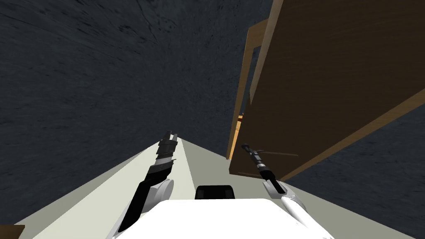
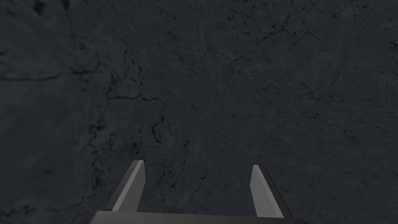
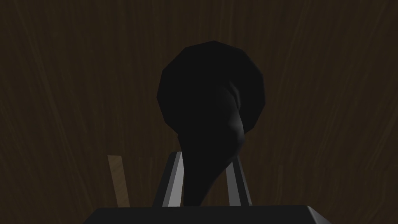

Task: Pull the door open

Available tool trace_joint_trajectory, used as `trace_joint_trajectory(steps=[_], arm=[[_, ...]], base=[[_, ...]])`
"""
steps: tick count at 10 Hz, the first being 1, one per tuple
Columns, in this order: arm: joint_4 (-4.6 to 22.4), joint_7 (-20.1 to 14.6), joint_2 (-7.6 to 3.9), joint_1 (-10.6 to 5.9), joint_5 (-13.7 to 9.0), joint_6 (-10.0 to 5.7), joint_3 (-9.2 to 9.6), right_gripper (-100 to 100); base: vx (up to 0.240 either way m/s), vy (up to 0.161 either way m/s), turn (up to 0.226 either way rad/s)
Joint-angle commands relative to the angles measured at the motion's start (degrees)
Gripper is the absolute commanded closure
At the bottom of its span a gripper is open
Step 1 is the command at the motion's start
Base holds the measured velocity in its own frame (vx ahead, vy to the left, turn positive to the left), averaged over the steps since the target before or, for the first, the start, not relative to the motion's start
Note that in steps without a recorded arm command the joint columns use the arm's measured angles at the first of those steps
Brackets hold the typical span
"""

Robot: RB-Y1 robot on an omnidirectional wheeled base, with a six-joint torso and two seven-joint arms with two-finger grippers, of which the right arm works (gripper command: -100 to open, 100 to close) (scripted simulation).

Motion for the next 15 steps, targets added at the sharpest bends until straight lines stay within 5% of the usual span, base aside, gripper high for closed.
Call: trace_joint_trajectory(steps=[1, 5, 6, 7, 14, 15], arm=[[-0.61, -1.14, -0.83, 1.07, 0.46, -1.20, 0.94, 100], [-1.41, -3.95, -2.93, 3.19, 1.46, -4.16, 3.09, 100], [-1.02, -3.56, -2.57, 2.70, 1.36, -3.79, 2.90, 100], [-0.73, -4.71, -3.49, 4.08, 1.70, -5.88, 3.56, 100], [-0.33, -7.94, -6.75, 8.01, 2.63, -12.61, 5.27, 100], [0.31, -7.69, -6.27, 7.28, 2.62, -12.06, 5.31, 100]], base=[[-0.235, -0.095, 0.131], [-0.227, -0.069, 0.104], [-0.101, -0.010, 0.003], [-0.159, -0.057, 0.159], [-0.167, -0.073, 0.122], [-0.082, -0.021, 0.029]])
